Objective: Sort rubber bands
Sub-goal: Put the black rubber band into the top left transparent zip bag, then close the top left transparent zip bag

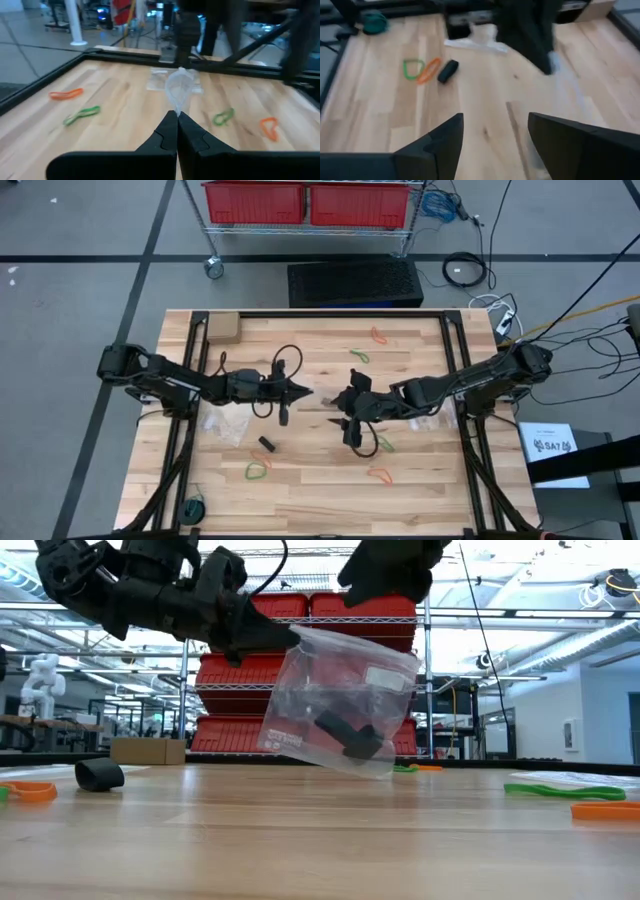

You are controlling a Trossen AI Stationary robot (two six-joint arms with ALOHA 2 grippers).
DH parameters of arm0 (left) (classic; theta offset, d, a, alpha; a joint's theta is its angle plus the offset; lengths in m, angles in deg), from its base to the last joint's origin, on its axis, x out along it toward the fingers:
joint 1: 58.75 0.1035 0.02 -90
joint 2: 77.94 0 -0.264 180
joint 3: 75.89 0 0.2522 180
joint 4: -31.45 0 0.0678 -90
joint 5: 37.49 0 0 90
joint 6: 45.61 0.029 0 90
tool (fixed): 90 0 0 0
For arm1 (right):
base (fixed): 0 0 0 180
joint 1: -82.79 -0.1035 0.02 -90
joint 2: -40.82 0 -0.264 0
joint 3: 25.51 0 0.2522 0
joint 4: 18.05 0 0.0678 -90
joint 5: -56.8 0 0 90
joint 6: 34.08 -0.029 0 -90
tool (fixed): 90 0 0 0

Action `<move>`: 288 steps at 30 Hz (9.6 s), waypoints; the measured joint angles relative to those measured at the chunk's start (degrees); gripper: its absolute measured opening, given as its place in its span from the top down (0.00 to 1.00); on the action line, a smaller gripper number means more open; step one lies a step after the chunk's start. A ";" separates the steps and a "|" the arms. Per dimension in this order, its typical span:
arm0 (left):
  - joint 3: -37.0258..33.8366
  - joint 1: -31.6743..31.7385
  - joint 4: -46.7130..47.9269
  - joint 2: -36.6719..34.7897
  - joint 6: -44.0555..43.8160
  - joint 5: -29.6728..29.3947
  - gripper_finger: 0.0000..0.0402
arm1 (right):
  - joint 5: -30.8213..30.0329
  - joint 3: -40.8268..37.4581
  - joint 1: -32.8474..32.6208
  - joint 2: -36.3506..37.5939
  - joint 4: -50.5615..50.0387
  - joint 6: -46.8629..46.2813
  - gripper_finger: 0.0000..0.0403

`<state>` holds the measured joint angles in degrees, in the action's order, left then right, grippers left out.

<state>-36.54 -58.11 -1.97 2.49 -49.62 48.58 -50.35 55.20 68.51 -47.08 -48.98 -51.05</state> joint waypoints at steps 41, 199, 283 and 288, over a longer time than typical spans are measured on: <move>-12.86 5.60 2.80 -16.71 -1.49 -0.72 1.00 | 5.01 30.39 0.23 -48.82 22.96 -6.55 0.48; -10.02 6.35 1.45 -16.71 1.38 8.41 1.00 | -9.77 35.52 7.98 -26.75 -26.15 1.36 0.66; -9.98 6.35 2.00 -16.68 1.38 7.98 1.00 | 0.81 -3.56 8.55 -11.02 30.60 9.14 0.64; -10.00 6.35 2.11 -16.68 1.38 7.96 1.00 | 0.63 -3.55 6.19 -4.36 20.42 11.53 0.64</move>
<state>-46.53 -51.77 0.14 -14.19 -48.25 56.54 -49.72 51.65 74.70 -51.44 -28.56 -39.52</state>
